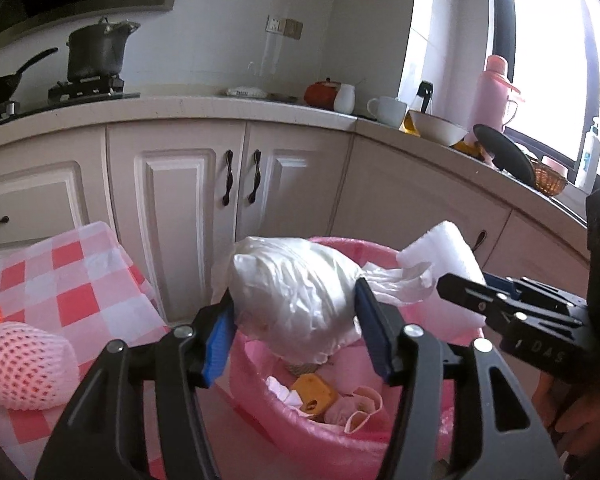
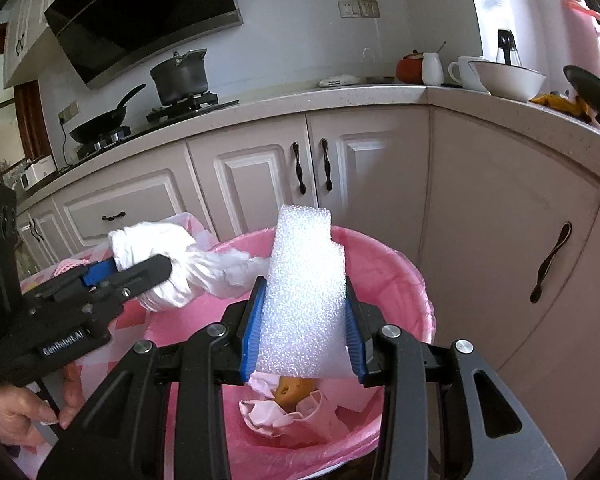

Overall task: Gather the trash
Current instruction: 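Carry the plastic bag and foam block over the pink wastebasket, then open both tools to drop the bag and foam into the wastebasket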

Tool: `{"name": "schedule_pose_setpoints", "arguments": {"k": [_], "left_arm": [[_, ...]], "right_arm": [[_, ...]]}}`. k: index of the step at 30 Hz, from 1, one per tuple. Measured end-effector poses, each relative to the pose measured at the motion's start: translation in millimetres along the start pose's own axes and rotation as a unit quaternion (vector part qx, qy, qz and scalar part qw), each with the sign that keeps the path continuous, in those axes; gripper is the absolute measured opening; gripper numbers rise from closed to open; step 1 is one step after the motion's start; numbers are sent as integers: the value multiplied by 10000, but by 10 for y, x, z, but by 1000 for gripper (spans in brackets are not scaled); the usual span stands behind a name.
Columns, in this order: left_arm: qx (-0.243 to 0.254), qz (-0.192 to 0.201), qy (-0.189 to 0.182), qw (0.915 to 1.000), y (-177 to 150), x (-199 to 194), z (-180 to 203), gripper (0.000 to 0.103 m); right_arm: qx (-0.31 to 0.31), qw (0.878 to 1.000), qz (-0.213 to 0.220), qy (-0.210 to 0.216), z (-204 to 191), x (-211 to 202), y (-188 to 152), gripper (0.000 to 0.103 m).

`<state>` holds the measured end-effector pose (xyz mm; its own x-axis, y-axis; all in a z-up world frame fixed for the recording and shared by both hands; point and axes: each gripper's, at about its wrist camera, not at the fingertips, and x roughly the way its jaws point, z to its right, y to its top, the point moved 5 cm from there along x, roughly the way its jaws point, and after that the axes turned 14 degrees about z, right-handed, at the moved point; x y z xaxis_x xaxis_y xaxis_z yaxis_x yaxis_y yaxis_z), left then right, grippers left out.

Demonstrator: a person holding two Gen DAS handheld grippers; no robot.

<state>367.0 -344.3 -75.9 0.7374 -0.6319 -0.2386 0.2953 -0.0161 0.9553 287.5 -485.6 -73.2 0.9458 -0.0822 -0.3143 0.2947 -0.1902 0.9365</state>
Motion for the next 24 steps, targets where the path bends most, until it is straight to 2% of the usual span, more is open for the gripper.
{"name": "schedule_pose_setpoints", "arguments": {"k": [2,4,12,19,24], "left_arm": [[-19,-12,-97,10000,-11,28,29,70],[-10,21,-221,9998,-5,22,78,77],[152,188,-128,9996,66,-156,101,80],[332,288,134,9989,109,-453,51,95],[374,312,376,9981,130,-741,-52,97]], "right_arm": [[-43,10000,-20,-36,31,12,-3,38],[8,10000,2,-33,67,-20,-4,49],[-5,9999,123,-99,119,-224,34,50],[36,9997,237,-81,42,-448,68,50],[41,9996,262,-68,-116,-609,57,54]]}}
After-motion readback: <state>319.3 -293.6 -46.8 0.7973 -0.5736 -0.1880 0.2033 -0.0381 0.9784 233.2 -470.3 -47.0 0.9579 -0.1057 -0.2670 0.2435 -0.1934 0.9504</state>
